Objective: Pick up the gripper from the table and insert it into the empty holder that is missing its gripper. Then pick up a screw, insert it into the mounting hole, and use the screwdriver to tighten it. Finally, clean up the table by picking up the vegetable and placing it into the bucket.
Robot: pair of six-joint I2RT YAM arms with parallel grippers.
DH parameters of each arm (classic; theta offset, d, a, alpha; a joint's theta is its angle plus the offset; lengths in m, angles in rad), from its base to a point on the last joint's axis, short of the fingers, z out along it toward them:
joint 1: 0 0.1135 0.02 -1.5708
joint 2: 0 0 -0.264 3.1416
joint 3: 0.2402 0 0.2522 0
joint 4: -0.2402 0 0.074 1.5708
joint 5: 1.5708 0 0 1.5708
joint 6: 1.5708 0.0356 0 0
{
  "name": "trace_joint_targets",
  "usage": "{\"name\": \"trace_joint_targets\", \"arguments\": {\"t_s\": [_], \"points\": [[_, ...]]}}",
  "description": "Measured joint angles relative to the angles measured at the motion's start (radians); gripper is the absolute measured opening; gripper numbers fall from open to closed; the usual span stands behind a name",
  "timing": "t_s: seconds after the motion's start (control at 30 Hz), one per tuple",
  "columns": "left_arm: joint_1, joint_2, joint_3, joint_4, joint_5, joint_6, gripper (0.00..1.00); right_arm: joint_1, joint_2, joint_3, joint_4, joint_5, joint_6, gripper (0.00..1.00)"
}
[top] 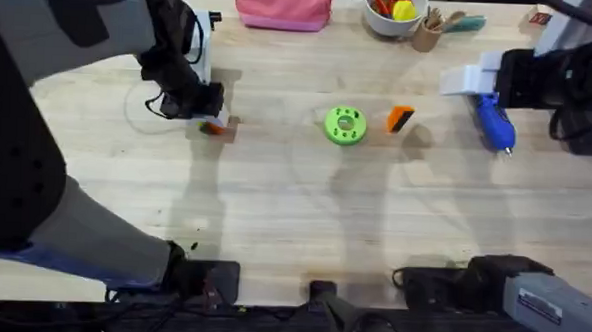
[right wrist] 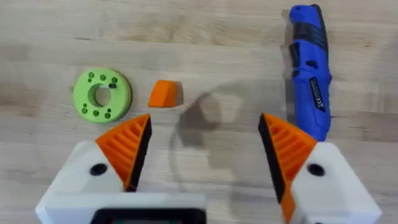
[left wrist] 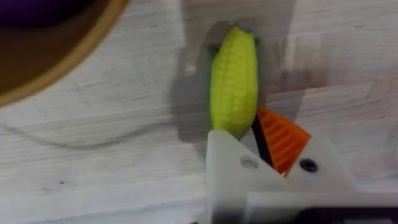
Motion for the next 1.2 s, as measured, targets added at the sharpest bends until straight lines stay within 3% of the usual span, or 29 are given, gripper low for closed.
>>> {"name": "trace_joint_targets", "arguments": {"t_s": [0.43,0.87,1.13,1.17,1.2], "points": [[-0.004,-0.012,0.003,0.001,0.009,-0.002,0.017,0.000,0.000,0.000,0.000,0.000,0.000,0.992],[-0.031,-0.386,0.074,-0.143,0.019,-0.018,0.017,0.000,0.000,0.000,0.000,0.000,0.000,0.991],[-0.031,-0.482,0.076,-0.152,0.019,-0.018,0.017,0.000,0.000,0.000,0.000,0.000,0.000,0.991],[-0.031,-0.485,0.076,-0.153,0.019,-0.020,0.026,0.000,0.000,0.000,0.000,0.000,0.000,0.991],[-0.031,-0.488,0.076,-0.153,0.018,-0.017,0.135,0.000,0.000,0.000,0.000,0.000,0.000,0.994]]}}
